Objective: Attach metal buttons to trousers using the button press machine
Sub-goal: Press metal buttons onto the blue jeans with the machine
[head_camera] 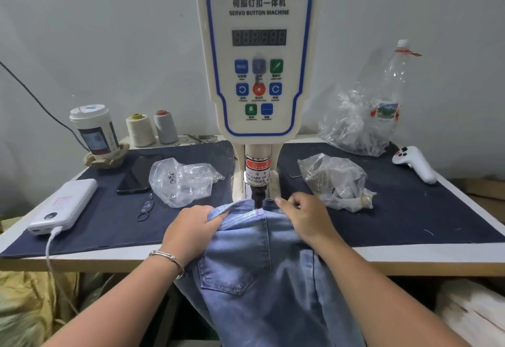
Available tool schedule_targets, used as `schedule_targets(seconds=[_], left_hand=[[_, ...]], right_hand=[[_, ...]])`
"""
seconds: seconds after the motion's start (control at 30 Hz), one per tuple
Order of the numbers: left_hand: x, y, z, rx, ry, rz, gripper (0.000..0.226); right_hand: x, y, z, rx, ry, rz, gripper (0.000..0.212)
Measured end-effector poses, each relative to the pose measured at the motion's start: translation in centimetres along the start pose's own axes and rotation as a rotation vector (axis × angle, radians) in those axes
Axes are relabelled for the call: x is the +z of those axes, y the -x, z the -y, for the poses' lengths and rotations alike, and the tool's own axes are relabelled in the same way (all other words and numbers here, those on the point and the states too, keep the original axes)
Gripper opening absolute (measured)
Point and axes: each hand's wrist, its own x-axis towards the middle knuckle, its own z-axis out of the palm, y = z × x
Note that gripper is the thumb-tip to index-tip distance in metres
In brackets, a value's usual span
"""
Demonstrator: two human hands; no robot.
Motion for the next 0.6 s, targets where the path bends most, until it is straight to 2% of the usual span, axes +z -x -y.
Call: schedule_targets(seconds=[0.17,0.33,0.5,0.6], left_hand=[[0.7,0.6,-0.2,-0.007,-0.039,-0.005,0.049],[0.3,0.7,0.6,-0.008,-0.027,0.016,0.05],[0.5,0.8,0.2,-0.01,-0.168,0.043,0.054],[0.9,0.9,-0.3,-0.026,-0.278,0.05,0.053]], right_hand=[[0.2,0.5,-0.6,0.025,-0.099,-0.064,0.039],[0.5,1.1,-0.7,0.016,-0.156,-0.044,0.032],[0.5,1.2,-0.5,0.028,-0.149,-0.061,0.027],[0.8,1.7,-0.4,0.054,-0.055,-0.103,0.022]])
